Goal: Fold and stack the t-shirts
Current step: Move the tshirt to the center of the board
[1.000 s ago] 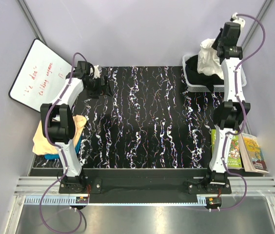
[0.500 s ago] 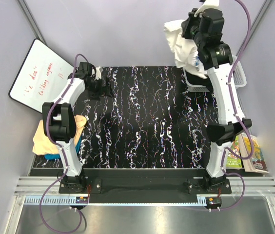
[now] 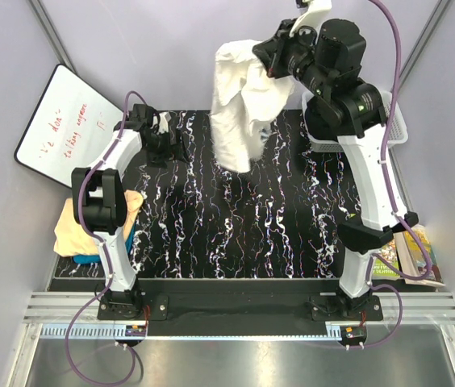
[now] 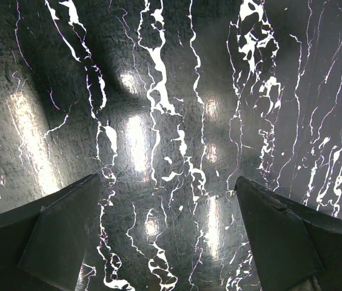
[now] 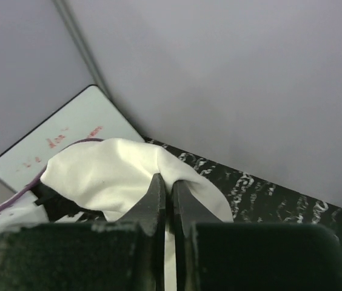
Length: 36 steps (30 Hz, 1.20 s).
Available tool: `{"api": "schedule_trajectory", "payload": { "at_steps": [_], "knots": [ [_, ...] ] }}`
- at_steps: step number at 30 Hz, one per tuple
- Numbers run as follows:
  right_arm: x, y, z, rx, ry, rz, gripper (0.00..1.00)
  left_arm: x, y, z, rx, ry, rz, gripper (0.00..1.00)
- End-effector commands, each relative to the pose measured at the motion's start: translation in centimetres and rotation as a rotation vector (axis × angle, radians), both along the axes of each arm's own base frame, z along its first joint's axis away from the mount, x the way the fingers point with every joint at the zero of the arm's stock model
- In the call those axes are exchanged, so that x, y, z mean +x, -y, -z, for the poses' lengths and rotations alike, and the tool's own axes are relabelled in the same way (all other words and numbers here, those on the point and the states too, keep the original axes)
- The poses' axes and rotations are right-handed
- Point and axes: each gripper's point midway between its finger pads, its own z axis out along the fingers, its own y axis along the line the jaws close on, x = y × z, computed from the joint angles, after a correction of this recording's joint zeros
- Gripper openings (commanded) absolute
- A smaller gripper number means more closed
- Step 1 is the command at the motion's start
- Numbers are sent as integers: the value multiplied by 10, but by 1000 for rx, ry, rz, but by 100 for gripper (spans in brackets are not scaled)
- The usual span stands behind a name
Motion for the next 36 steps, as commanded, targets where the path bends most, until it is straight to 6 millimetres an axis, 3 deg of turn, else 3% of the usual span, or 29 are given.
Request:
{"api": "schedule_trajectory", "payload": {
  "at_steps": [1,3,6,7,9,10,12,13,14,15,18,21,27,29,30,32,33,35,36],
  "knots": [
    [-61,-38,-30,45,51,-255,0,12,4,-19,-18,55,-1,99],
    [-69,-46,-18,53,-10,-312,0,13,4,-21,-23,58,0,99],
    [-45,-38,42,-36,-141,-193,0,16,5,-22,-20,65,-4,99],
    [-32,-36,89,-110,-229,-143,0,17,4,-21,-18,62,-4,99],
    [-2,-11,138,-214,-283,53,0,20,2,-25,-3,77,-9,99],
    [10,-2,198,-304,-379,109,0,20,1,-26,4,78,-12,99],
    [32,17,247,-355,-436,185,0,23,-2,-30,24,92,-19,99],
    [37,25,304,-393,-549,202,0,23,-3,-32,27,97,-18,99],
    [46,40,329,-391,-614,228,0,24,-3,-35,31,103,-17,99],
    [53,47,379,-419,-706,250,0,23,-4,-37,32,106,-16,99],
    [79,66,443,-403,-843,292,0,22,-3,-40,27,109,-15,99],
    [112,76,458,-392,-847,328,0,18,7,-43,4,113,15,99],
    [175,93,435,-348,-745,424,0,-7,54,-35,26,120,193,99],
    [184,102,434,-346,-739,470,5,-20,76,-29,55,124,287,99],
    [194,108,434,-316,-732,504,14,-25,83,-27,64,122,316,98],
    [199,115,435,-292,-739,530,45,-37,105,-27,74,137,405,95],
    [202,115,433,-278,-737,531,81,-40,110,-29,85,152,442,95],
    [201,113,432,-275,-741,521,98,-49,125,-34,90,179,510,95],
    [199,113,427,-271,-737,517,100,-55,133,-34,95,182,542,96]
  ]
}}
